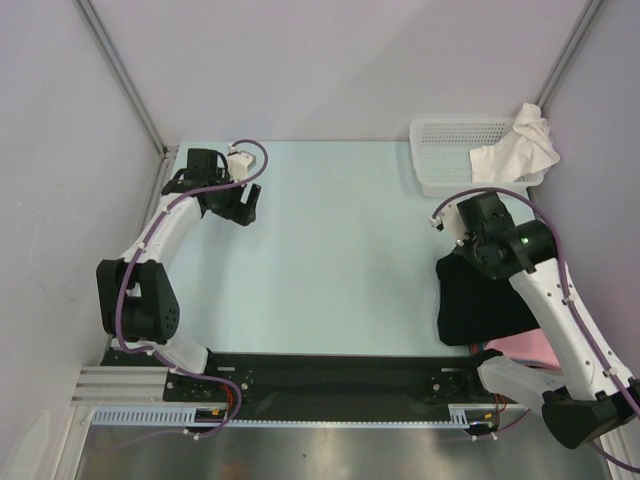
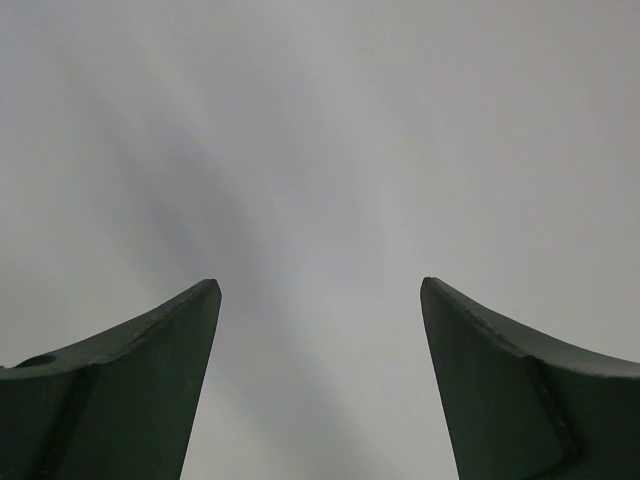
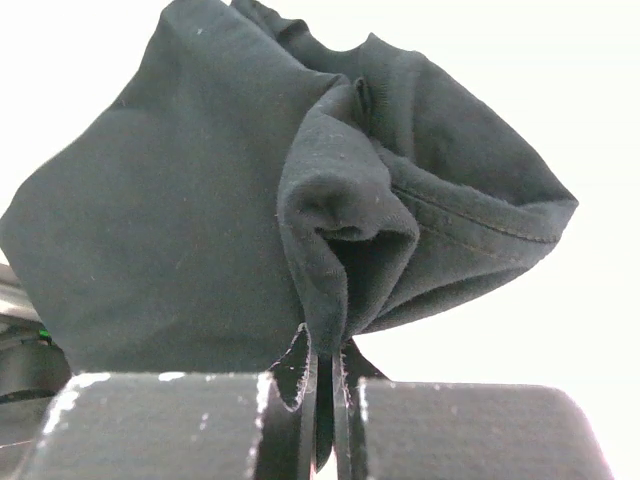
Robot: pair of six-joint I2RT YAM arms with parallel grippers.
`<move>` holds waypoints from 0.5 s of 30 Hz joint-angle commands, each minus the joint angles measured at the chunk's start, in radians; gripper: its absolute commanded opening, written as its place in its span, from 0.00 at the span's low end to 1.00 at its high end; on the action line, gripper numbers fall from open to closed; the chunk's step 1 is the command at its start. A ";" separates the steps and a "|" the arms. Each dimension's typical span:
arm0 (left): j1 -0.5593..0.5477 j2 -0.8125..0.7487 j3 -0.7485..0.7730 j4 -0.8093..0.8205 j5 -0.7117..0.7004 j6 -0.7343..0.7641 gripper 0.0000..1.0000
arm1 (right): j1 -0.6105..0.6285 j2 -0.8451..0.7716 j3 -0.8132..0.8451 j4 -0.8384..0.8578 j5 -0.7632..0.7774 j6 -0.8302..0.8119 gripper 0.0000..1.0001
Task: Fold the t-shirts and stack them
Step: Neatly place the folded tshirt to the corner
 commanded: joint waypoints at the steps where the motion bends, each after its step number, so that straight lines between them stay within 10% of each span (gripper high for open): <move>1: 0.011 -0.021 0.047 0.024 -0.006 0.019 0.87 | -0.025 -0.079 0.073 -0.194 -0.022 -0.147 0.00; 15: 0.012 -0.009 0.081 0.012 0.005 0.022 0.86 | -0.170 -0.195 -0.152 -0.151 0.128 -0.314 0.00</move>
